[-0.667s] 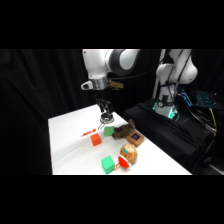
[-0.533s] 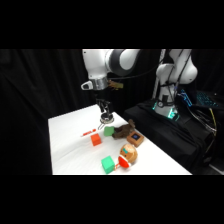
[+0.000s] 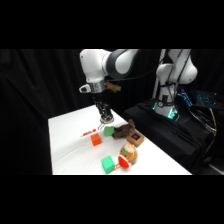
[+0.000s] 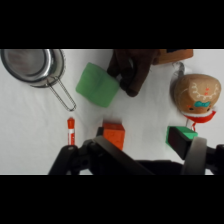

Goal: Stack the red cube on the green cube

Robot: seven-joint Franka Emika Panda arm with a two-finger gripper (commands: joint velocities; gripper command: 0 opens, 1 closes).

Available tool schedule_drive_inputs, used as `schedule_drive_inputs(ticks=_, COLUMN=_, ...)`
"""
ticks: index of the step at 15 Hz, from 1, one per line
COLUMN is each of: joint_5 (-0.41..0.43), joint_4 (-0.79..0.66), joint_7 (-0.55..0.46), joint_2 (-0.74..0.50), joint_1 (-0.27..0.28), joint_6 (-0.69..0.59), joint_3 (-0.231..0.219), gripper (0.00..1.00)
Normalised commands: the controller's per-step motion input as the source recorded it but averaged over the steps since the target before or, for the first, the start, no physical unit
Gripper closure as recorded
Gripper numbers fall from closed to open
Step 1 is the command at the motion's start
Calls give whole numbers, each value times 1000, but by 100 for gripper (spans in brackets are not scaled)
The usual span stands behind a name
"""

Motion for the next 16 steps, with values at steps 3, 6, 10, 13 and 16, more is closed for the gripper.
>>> schedule_drive_inputs(ticks=3, joint_5=71, joint_4=239, joint_7=28, joint_2=199, joint_1=-56, joint_6=171, joint_3=26, gripper=0)
schedule_drive_inputs(ticks=6, joint_5=77, joint_4=207, joint_7=36, joint_2=273, joint_1=-54, joint_6=238, joint_3=41, gripper=0)
schedule_drive_inputs(ticks=10, joint_5=51, joint_4=237, joint_7=67, joint_2=345, joint_1=-59, joint_6=236, joint_3=48, gripper=0)
schedule_drive_inputs(ticks=13, joint_5=-6, joint_4=256, joint_7=126, joint_2=304, joint_1=-43, joint_6=213, joint_3=44, gripper=0)
schedule_drive_inputs(ticks=16, joint_5=-62, joint_4=243, joint_7=165, joint_2=239, joint_1=-12, joint_6=181, joint_3=27, gripper=0)
